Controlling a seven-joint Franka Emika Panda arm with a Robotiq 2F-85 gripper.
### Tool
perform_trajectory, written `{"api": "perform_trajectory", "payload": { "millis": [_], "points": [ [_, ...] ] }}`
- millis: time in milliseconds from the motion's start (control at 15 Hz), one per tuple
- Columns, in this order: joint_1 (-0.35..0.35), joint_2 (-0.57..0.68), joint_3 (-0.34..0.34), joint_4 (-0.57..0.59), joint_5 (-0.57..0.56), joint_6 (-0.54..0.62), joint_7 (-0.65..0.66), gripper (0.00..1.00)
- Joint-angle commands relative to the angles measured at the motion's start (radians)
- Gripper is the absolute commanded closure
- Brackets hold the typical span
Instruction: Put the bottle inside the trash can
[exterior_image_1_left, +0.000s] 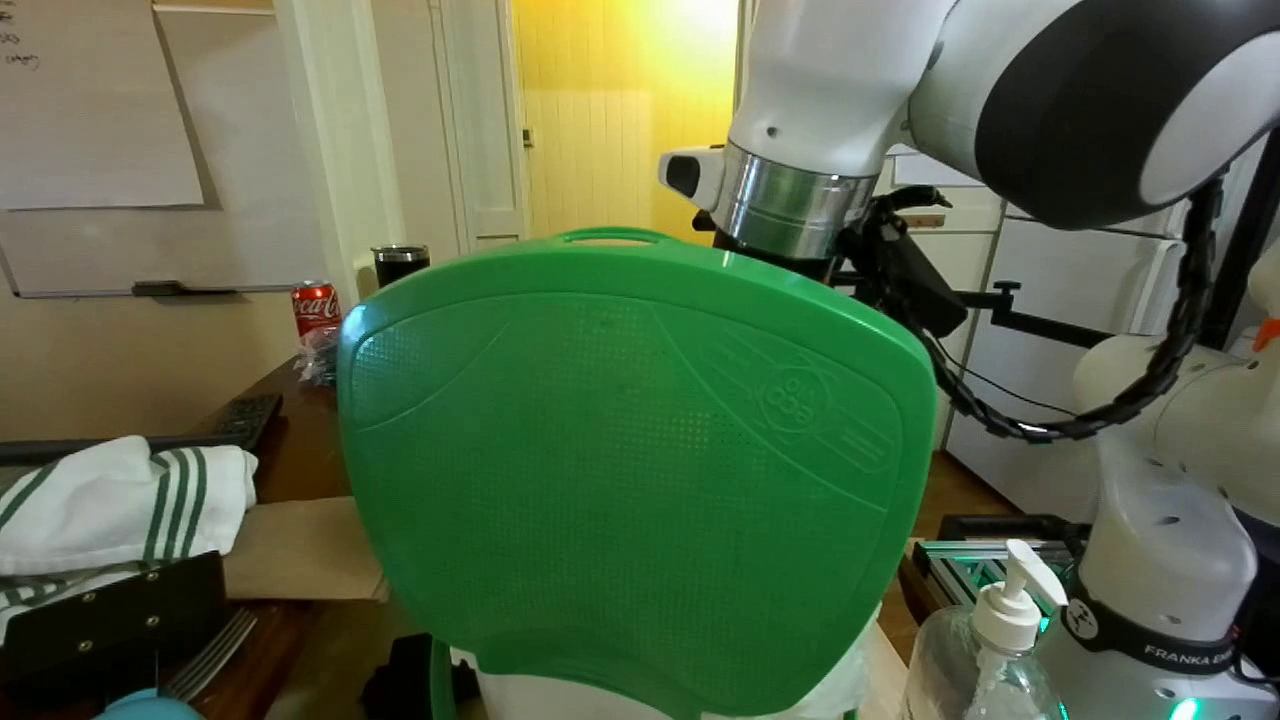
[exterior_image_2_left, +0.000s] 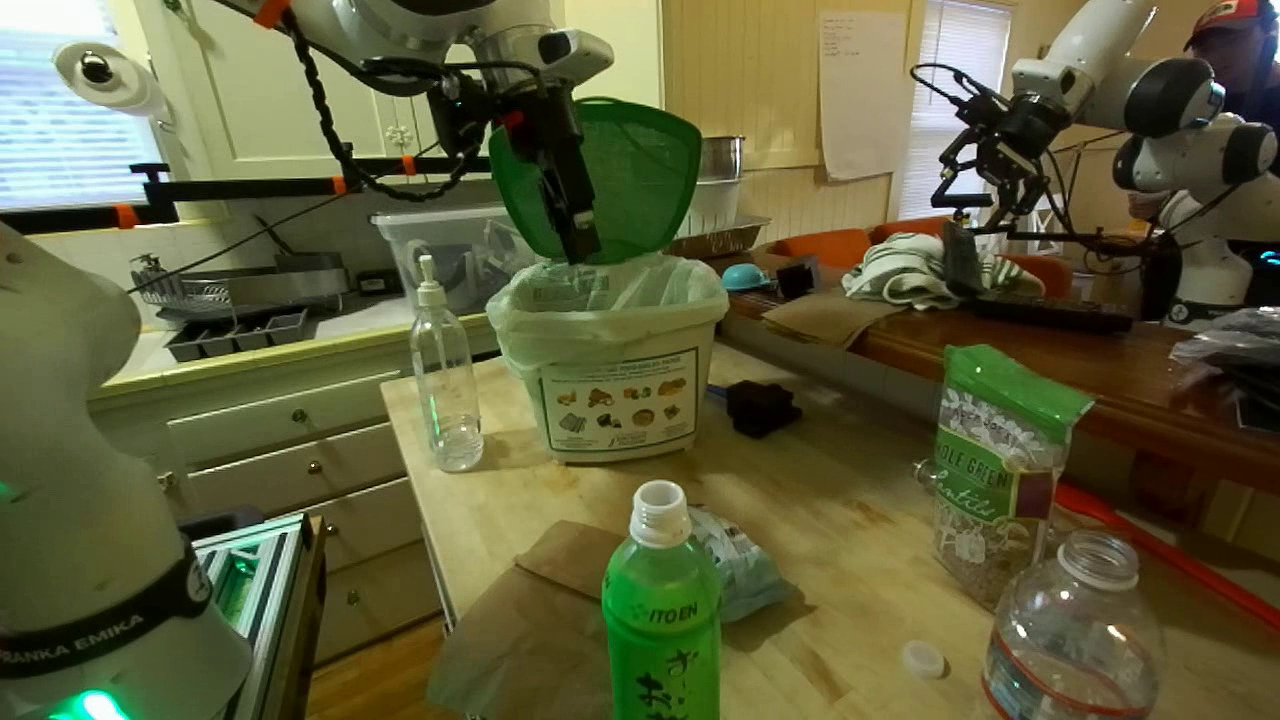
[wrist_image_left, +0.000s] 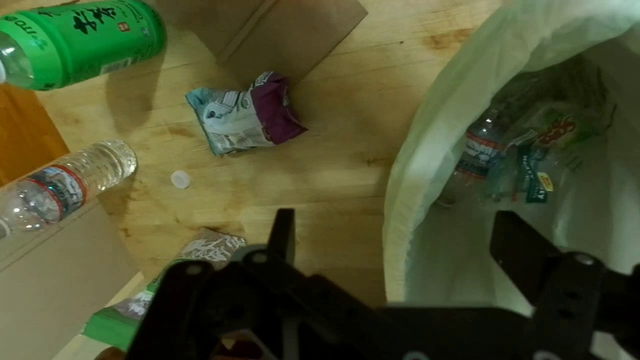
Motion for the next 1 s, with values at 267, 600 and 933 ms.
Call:
{"api": "perform_trajectory", "payload": {
  "millis": [267, 600, 933],
  "points": [
    [-0.102, -0.112, -0.052, -0.128, -0.037, 0.013, 0.151, 0.0],
    [-0.183, -0.176, -0.093, -0.198, -0.041, 0.019, 0.203, 0.0],
    [-0.207, -0.164, -0.103, -0.183, -0.022, -0.003, 0.182, 0.0]
  ]
}}
